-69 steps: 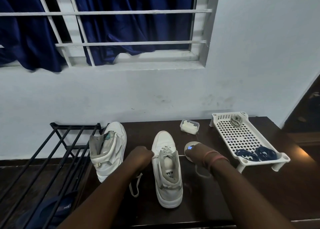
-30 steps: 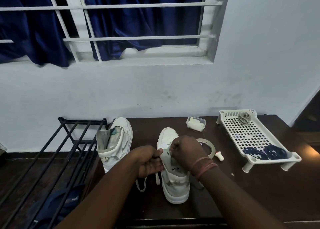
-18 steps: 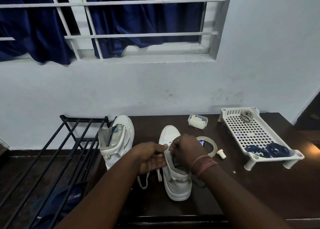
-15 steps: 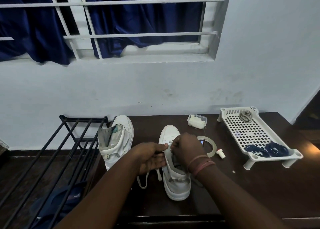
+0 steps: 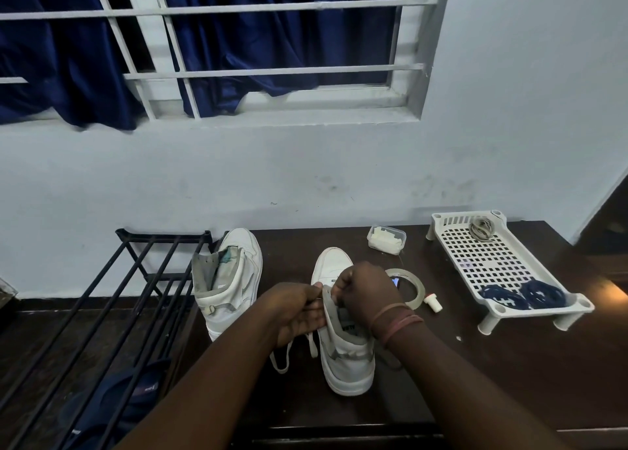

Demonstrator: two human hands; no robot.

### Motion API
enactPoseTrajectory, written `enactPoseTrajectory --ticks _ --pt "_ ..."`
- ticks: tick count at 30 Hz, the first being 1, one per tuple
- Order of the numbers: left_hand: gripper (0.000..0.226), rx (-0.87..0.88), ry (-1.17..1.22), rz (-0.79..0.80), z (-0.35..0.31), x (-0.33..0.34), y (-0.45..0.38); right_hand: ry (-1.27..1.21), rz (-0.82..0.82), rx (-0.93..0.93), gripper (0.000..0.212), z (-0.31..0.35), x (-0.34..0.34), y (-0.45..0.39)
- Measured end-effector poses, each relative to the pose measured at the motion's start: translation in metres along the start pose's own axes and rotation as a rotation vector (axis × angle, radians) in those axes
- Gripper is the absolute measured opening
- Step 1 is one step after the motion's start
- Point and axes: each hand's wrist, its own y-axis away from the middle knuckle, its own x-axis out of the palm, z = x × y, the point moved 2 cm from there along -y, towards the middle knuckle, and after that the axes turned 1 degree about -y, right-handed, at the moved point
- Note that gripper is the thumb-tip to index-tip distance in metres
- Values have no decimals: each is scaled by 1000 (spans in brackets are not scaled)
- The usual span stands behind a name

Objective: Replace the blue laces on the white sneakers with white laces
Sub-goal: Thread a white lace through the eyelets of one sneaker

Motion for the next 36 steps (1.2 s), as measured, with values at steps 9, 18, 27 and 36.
enactPoseTrajectory --ticks 9,18,27,36 --pt "28 51 -20 -30 5 10 5 55 -111 -80 16 3 5 5" --pt "20 286 -58 -246 -33 2 6 371 -72 221 42 -8 -9 11" --pt "33 68 -981 -76 -32 -32 28 157 87 339 36 -14 1 3" --pt "32 552 386 230 -63 -19 22 147 82 357 34 -16 3 4"
